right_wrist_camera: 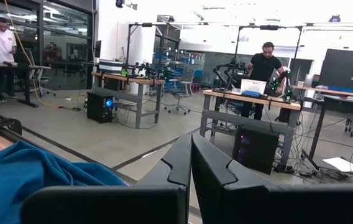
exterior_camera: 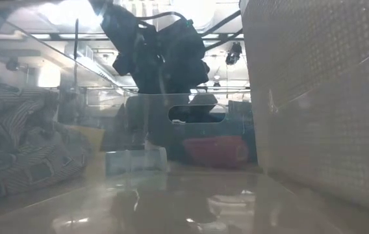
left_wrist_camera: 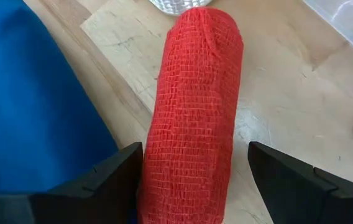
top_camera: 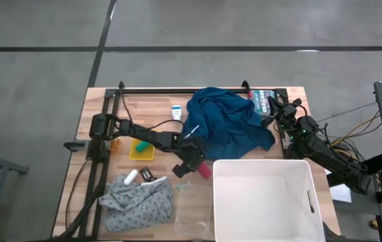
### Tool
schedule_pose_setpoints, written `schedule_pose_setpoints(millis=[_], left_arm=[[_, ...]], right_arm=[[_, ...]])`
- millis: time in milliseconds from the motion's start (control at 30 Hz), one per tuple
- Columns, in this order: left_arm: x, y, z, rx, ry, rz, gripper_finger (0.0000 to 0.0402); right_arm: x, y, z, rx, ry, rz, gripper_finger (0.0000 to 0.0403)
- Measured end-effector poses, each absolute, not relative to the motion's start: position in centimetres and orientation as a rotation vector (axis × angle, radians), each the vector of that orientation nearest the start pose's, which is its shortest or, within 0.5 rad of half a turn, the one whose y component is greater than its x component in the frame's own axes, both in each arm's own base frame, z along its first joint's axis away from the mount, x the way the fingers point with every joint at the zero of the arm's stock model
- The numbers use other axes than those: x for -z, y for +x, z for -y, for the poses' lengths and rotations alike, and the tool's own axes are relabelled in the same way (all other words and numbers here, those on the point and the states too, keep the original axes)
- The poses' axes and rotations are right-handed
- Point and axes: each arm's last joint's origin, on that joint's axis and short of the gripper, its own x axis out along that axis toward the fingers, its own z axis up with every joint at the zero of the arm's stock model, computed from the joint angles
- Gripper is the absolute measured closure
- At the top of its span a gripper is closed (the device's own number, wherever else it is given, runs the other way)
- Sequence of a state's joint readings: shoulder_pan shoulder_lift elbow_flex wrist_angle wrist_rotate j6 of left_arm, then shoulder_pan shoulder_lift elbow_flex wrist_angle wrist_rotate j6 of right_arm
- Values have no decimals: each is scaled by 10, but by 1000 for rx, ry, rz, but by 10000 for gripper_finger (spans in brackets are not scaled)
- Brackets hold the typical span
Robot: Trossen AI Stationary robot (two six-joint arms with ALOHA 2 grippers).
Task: Pick & Place Medicine items
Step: Put the red rolled bandage into the yellow bin
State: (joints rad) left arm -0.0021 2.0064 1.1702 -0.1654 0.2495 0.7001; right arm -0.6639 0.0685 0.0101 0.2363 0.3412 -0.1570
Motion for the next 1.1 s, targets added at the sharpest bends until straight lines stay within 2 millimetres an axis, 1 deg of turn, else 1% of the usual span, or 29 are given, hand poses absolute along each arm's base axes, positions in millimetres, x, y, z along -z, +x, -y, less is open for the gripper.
schedule_pose_setpoints(millis=[100, 300, 433, 600, 733, 1100], left_arm=[[-120, 391, 8, 552, 510, -879, 105], [-114, 385, 7, 510, 450, -913, 105], [-110, 382, 7, 504, 450, -909, 105], [-111, 382, 6, 501, 450, -906, 110], [-111, 382, 6, 502, 455, -907, 129], [-111, 381, 7, 520, 452, -901, 200]], right_arm=[[-184, 71, 68, 1015, -173, 104, 394], [-184, 71, 68, 1015, -173, 104, 394], [-184, 71, 68, 1015, -173, 104, 394], [-184, 71, 68, 1015, -173, 104, 394], [-184, 71, 68, 1015, -173, 104, 394], [-184, 71, 68, 1015, -173, 104, 394]])
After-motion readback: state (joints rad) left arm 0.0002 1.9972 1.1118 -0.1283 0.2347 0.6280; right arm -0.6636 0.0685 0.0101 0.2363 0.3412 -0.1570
